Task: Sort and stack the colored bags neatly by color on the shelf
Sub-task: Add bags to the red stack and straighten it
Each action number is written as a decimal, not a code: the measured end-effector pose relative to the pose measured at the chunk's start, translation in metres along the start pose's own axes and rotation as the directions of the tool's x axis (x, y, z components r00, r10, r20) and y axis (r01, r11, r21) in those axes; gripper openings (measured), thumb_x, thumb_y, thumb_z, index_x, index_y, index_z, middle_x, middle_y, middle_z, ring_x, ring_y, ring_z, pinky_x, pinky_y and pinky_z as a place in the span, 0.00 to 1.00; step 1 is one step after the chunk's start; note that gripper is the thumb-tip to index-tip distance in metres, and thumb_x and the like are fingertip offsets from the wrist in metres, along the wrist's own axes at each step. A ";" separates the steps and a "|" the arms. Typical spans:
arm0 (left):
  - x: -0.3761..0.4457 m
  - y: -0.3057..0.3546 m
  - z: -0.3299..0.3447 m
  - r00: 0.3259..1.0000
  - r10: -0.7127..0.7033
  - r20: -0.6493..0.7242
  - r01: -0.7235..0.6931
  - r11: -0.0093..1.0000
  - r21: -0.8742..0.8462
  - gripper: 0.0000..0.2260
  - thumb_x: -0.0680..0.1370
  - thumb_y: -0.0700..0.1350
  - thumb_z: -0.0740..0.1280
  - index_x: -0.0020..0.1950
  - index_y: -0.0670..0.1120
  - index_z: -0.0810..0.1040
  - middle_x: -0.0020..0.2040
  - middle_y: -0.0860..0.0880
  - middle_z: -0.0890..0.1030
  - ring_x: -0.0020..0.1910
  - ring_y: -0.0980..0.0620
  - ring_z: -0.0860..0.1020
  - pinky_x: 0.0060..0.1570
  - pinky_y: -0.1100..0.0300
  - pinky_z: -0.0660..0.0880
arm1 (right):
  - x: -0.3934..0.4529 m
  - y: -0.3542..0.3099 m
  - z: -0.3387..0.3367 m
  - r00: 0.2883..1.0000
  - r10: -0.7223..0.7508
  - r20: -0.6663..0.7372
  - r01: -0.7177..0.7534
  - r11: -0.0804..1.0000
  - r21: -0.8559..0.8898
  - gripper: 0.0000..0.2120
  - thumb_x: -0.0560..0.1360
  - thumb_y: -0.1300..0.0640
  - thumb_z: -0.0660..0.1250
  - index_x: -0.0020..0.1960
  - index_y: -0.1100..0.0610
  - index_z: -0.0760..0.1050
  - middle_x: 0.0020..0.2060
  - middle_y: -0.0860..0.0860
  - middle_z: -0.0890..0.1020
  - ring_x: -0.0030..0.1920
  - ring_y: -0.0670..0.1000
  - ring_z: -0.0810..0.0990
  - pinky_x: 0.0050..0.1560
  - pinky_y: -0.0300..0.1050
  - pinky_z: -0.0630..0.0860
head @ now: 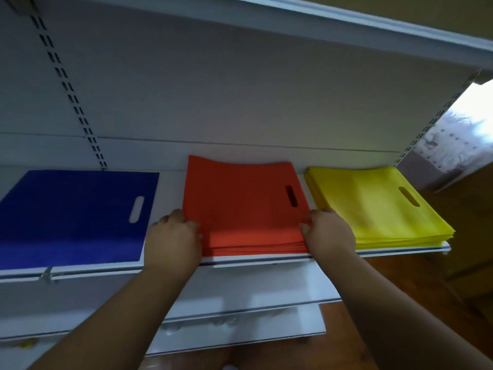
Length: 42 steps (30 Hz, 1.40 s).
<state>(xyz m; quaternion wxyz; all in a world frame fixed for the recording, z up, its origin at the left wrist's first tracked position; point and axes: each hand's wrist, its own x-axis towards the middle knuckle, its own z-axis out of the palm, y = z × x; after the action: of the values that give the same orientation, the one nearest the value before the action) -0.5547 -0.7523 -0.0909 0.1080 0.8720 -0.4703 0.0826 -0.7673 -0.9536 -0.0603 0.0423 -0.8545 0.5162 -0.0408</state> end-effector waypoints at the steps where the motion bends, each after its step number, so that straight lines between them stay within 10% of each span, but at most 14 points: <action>1: 0.001 -0.001 -0.001 1.000 0.003 -0.013 -0.003 1.000 0.001 0.07 0.62 0.42 0.79 0.36 0.45 0.84 0.34 0.43 0.75 0.28 0.42 0.74 0.30 0.60 0.63 | 0.000 -0.004 -0.002 1.000 -0.010 -0.009 0.010 1.000 -0.012 0.13 0.78 0.47 0.63 0.54 0.54 0.79 0.50 0.55 0.76 0.50 0.60 0.79 0.45 0.47 0.73; 7: -0.019 -0.017 -0.010 0.994 -0.049 -0.100 0.035 0.990 -0.139 0.14 0.68 0.46 0.78 0.52 0.45 0.84 0.40 0.44 0.78 0.34 0.42 0.77 0.33 0.53 0.76 | -0.018 -0.066 -0.011 0.962 -0.267 -0.055 0.272 0.948 0.164 0.16 0.77 0.48 0.66 0.62 0.52 0.78 0.58 0.55 0.77 0.55 0.60 0.79 0.52 0.49 0.75; 18: -0.189 -0.217 -0.081 0.910 -0.391 -0.139 0.327 0.882 -0.339 0.28 0.76 0.49 0.70 0.74 0.57 0.66 0.45 0.56 0.75 0.35 0.55 0.71 0.35 0.60 0.67 | -0.134 -0.339 -0.001 0.679 -0.717 -0.158 0.693 0.556 0.458 0.27 0.79 0.55 0.62 0.76 0.46 0.61 0.60 0.48 0.73 0.50 0.50 0.77 0.48 0.44 0.72; 29: -0.357 -0.437 -0.164 0.651 -0.730 -0.208 0.670 0.681 -0.295 0.15 0.77 0.51 0.68 0.64 0.58 0.76 0.55 0.57 0.74 0.44 0.55 0.77 0.42 0.55 0.77 | -0.282 -0.603 0.014 0.361 -0.882 -0.302 0.836 0.163 0.524 0.23 0.79 0.51 0.64 0.73 0.47 0.67 0.63 0.43 0.69 0.40 0.42 0.70 0.38 0.38 0.70; 36: -0.355 -0.535 -0.162 0.538 -0.826 -0.167 0.719 0.553 -0.421 0.25 0.78 0.51 0.67 0.73 0.62 0.64 0.43 0.60 0.77 0.39 0.60 0.76 0.34 0.63 0.73 | -0.272 -0.726 0.023 0.311 -0.868 -0.387 0.883 0.115 0.454 0.15 0.77 0.53 0.67 0.63 0.53 0.78 0.63 0.48 0.73 0.37 0.44 0.73 0.42 0.43 0.74; 42: -0.335 -0.625 -0.177 0.515 -0.847 -0.132 0.743 0.518 -0.425 0.27 0.78 0.51 0.67 0.75 0.61 0.61 0.41 0.61 0.76 0.37 0.61 0.76 0.32 0.66 0.72 | -0.254 -0.841 0.042 0.352 -0.933 0.077 0.775 0.336 0.536 0.37 0.77 0.48 0.66 0.76 0.35 0.46 0.37 0.50 0.80 0.35 0.50 0.79 0.40 0.52 0.79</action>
<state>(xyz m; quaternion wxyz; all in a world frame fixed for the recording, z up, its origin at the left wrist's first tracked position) -0.2206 -0.1021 -0.0722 0.3466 0.9338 0.0071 0.0883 -0.1417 -0.3382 -0.0121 0.2881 -0.9554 -0.0650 -0.0012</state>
